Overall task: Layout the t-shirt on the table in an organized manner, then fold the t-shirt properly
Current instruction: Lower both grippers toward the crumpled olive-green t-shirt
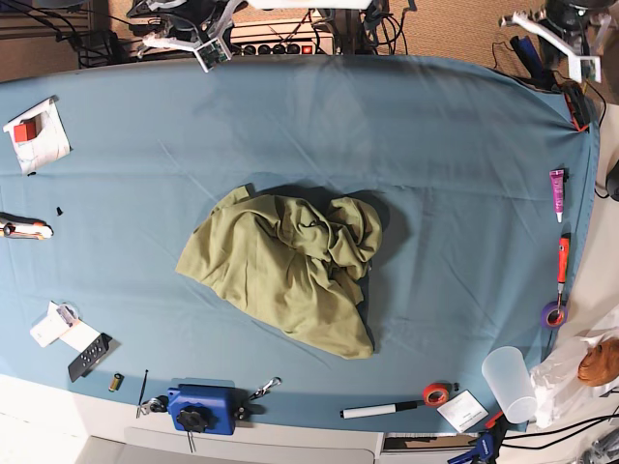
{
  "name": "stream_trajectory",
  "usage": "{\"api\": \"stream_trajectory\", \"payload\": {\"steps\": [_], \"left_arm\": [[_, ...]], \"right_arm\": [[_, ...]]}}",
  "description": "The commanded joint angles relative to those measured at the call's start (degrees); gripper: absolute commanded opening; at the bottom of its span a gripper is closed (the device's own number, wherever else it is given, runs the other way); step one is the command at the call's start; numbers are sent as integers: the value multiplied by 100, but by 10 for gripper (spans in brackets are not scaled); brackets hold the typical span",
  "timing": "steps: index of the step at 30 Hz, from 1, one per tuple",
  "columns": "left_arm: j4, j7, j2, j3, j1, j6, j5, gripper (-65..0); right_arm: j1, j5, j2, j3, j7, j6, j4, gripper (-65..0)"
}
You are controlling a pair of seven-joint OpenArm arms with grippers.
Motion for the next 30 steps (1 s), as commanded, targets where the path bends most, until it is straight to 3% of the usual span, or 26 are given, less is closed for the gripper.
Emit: {"api": "stream_trajectory", "payload": {"steps": [1, 4, 10, 14, 18, 20, 24, 27, 30], "left_arm": [[199, -256, -33, -39, 13, 22, -9, -650], [354, -680, -31, -39, -181, 28, -2, -650], [354, -671, -26, -37, -684, 26, -4, -650], [354, -837, -17, -37, -1047, -63, -4, -505], [354, -957, -17, -22, -1322, -837, -7, -402], [354, -960, -17, 103, -1436, -964, -7, -400], [354, -962, -17, 796, -1624, -754, 96, -400], [302, -962, -17, 1458, -1871, -595, 610, -400], [105, -951, -15, 2046, -2203, -597, 1025, -400]], "right_arm": [[-2, -120, 15, 13, 83, -9, 98, -650], [186, -343, 15, 11, 79, -7, 98, -650], [378, -835, 13, 11, 52, -9, 98, -650], [479, -1108, -17, 11, 13, -42, 98, -650], [636, -1338, -15, 11, -42, -46, 98, -650], [693, -1338, -17, 11, -46, -46, 98, -582], [691, -1338, -15, 11, -42, -48, 98, -385], [721, -1338, -17, 13, -46, -57, 98, -377], [957, -1338, -15, 13, -238, -299, 98, -377]]}}
